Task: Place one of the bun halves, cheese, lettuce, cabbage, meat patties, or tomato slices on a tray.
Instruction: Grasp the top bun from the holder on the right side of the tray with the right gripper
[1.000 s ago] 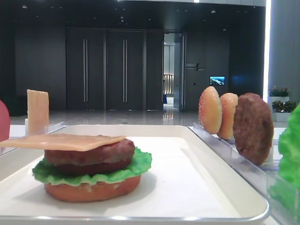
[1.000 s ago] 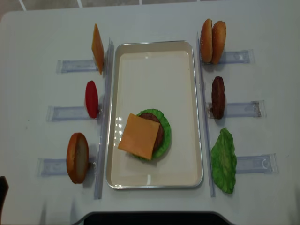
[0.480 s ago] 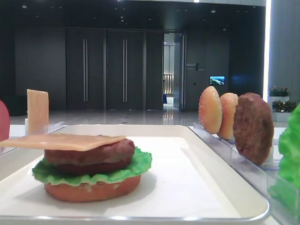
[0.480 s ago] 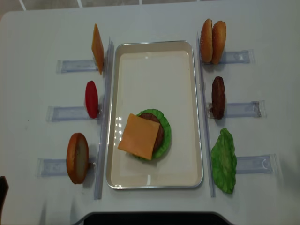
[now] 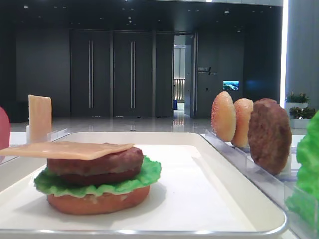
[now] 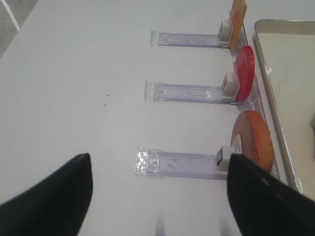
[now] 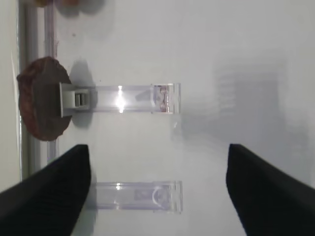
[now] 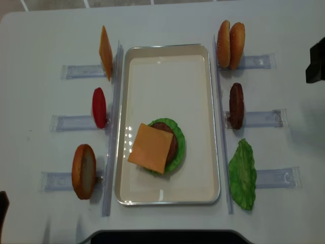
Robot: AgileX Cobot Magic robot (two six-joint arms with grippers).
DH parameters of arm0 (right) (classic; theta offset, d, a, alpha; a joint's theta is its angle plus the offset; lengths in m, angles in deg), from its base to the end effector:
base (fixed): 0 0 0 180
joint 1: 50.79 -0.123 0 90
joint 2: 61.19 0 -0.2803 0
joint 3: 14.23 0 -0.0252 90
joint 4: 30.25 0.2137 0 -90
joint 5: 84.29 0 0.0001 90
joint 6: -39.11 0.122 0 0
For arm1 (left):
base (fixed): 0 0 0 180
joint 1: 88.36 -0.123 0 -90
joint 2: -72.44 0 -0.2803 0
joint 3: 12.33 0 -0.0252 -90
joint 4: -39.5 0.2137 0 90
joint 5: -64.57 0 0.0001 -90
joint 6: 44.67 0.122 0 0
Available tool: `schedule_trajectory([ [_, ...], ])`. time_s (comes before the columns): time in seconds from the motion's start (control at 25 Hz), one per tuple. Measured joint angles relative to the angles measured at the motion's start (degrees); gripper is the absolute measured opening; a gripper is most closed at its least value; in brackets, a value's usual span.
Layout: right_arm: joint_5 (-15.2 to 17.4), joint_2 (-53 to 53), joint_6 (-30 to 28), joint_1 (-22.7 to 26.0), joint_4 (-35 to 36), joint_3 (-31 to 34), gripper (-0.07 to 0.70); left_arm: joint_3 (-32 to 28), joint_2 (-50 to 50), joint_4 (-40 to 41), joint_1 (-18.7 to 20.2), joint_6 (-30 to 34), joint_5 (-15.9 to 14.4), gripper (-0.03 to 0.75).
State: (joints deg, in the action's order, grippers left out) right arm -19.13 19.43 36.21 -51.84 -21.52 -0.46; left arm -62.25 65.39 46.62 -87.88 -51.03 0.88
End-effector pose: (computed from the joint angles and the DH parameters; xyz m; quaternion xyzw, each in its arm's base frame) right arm 0.2116 0.0207 0.2953 -0.0146 0.9813 0.0708 0.1782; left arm -0.0082 0.0136 0.2334 -0.0481 0.8659 0.0324 0.4969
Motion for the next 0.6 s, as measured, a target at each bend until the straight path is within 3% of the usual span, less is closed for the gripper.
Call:
schedule_trajectory([
  [0.4, 3.96, 16.51, -0.2, 0.0, 0.0, -16.84, 0.539, 0.0, 0.0, 0.0, 0.0, 0.0, 0.0, 0.651],
  [0.6, 4.4, 22.52, -0.2, 0.0, 0.71, -25.35, 0.539, 0.0, 0.0, 0.0, 0.0, 0.0, 0.0, 0.651],
])
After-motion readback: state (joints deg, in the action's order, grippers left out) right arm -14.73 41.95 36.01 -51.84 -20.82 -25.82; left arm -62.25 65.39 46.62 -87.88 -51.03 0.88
